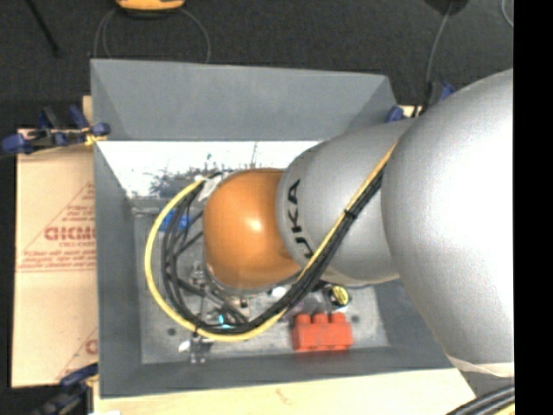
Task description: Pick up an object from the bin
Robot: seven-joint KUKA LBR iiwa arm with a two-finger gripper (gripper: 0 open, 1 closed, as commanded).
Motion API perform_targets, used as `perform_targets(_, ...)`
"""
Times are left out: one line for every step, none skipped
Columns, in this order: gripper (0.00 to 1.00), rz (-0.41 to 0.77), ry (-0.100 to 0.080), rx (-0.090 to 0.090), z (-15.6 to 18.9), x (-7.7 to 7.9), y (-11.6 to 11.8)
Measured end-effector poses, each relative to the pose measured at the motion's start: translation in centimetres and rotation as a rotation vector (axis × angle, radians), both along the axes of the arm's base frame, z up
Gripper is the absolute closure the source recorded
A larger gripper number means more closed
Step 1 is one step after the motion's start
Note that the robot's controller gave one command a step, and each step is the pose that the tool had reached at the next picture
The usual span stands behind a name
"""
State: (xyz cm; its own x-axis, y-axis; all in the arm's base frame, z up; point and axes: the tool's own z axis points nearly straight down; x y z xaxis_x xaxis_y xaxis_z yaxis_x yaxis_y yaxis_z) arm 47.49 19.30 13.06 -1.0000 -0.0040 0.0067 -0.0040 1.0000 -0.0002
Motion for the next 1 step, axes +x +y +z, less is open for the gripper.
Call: perform_targets(0.0,0.145,-0.006,0.002,-5.61,15.14,0.4)
